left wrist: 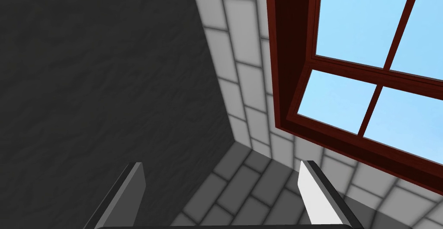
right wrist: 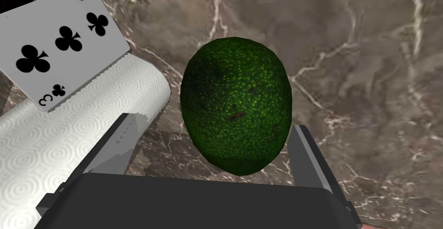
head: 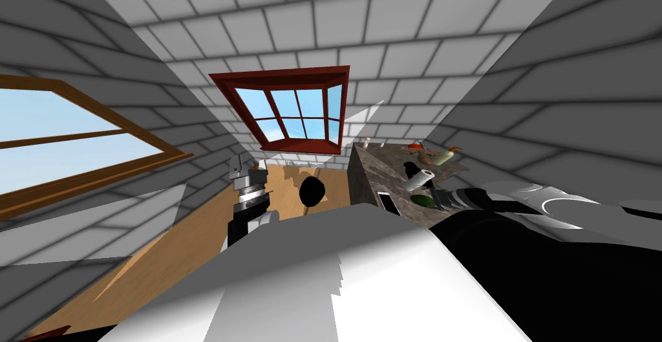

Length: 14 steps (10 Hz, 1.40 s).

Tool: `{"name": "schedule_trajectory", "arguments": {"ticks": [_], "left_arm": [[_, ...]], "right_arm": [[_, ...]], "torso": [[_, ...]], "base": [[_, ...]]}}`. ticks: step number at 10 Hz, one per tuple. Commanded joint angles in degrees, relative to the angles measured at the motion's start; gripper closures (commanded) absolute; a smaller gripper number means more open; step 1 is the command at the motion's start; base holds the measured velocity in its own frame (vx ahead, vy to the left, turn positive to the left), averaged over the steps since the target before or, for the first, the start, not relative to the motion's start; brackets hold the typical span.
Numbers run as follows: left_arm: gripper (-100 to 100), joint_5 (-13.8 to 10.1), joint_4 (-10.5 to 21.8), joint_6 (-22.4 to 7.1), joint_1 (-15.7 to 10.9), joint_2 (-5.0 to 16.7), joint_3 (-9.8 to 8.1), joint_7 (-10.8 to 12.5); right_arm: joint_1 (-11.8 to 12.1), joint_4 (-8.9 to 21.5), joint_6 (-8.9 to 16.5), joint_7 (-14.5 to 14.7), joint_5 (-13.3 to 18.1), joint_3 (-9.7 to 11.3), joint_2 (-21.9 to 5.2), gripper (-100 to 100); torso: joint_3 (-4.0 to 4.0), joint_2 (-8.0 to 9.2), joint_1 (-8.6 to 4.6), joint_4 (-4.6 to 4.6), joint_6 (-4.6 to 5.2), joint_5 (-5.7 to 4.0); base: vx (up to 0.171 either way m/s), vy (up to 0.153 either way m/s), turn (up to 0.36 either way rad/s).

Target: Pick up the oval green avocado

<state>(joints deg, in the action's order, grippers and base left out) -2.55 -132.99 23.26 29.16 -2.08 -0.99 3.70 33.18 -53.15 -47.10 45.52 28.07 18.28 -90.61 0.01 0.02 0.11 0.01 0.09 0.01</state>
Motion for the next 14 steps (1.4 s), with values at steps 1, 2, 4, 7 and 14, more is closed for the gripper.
{"name": "schedule_trajectory", "arguments": {"ticks": [1,2,4,7,14], "left_arm": [[0,0.0,0.0,0.0,0.0,0.0,0.0,0.0],[0,0.0,0.0,0.0,0.0,0.0,0.0,0.0],[0,0.0,0.0,0.0,0.0,0.0,0.0,0.0],[0,0.0,0.0,0.0,0.0,0.0,0.0,0.0],[0,0.0,0.0,0.0,0.0,0.0,0.0,0.0]], "right_arm": [[0.0,0.0,0.0,0.0,0.0,0.0,0.0,100],[0.1,-0.1,-0.1,0.0,0.0,0.1,0.1,100],[0.0,0.0,0.0,0.0,0.0,0.0,0.0,100],[-0.9,-1.6,0.2,-2.3,2.3,-0.6,-0.6,100],[-3.9,-8.2,1.3,-11.2,10.8,-2.9,-3.2,100]], "torso": [[0.0,0.0,0.0,0.0,0.0,0.0],[0.01,-0.01,-0.04,0.03,-0.07,0.03],[0.01,0.02,-0.03,0.01,0.0,0.0],[0.03,0.04,0.0,0.02,-0.01,0.03],[0.08,0.12,0.03,0.05,0.02,0.09]], "base": [[-0.001,0.003,-0.015],[0.001,-0.001,0.011],[0.0,0.0,0.0],[-0.006,-0.004,-0.044],[-0.021,-0.02,-0.082]]}}
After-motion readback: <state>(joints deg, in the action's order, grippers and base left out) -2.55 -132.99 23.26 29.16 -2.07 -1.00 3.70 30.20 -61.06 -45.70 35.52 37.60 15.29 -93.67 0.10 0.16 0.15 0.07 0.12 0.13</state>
